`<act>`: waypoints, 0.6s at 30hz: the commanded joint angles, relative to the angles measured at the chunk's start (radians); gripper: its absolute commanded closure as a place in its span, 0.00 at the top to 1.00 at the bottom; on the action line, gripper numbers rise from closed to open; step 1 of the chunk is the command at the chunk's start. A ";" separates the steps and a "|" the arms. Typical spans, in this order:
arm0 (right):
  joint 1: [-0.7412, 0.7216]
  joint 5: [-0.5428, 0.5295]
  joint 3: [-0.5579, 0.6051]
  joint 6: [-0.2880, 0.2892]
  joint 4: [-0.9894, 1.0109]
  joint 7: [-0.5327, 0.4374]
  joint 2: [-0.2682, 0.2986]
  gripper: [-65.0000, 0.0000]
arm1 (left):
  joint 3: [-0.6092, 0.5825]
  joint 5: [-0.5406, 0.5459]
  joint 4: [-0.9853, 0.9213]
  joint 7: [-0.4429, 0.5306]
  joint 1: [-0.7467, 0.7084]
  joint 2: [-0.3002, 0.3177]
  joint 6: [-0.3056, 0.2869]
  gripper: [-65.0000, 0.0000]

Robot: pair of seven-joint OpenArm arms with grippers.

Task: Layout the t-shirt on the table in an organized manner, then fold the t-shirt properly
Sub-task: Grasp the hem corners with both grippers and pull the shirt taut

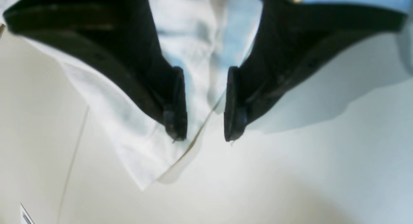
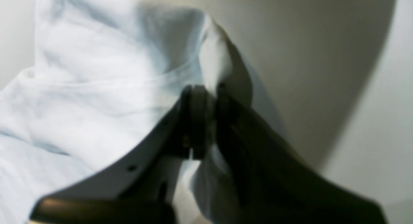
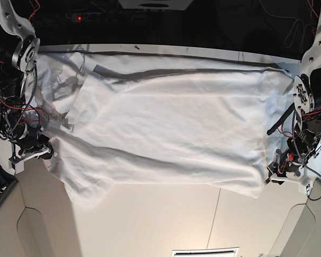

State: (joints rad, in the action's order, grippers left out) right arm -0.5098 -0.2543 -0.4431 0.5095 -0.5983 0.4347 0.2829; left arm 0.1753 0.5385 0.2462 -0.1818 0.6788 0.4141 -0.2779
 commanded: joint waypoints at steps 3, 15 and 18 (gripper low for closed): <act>-0.027 -0.016 0.000 0.018 -0.014 -0.012 0.014 0.00 | 0.027 0.011 0.013 0.005 0.026 0.013 -0.026 0.35; -0.027 -0.020 0.000 0.019 -0.014 -0.012 0.014 0.00 | 0.187 0.012 0.013 0.020 -0.042 -0.005 -0.033 0.35; -0.027 -0.035 0.000 0.019 -0.014 -0.012 0.014 0.00 | 0.192 0.012 0.013 0.020 -0.042 -0.031 -0.064 0.35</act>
State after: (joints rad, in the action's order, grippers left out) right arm -0.5098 -0.2703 -0.4431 0.5121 -0.5983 0.4355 0.2829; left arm 0.3672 0.5472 0.2466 -0.1627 0.6102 0.3756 -0.3275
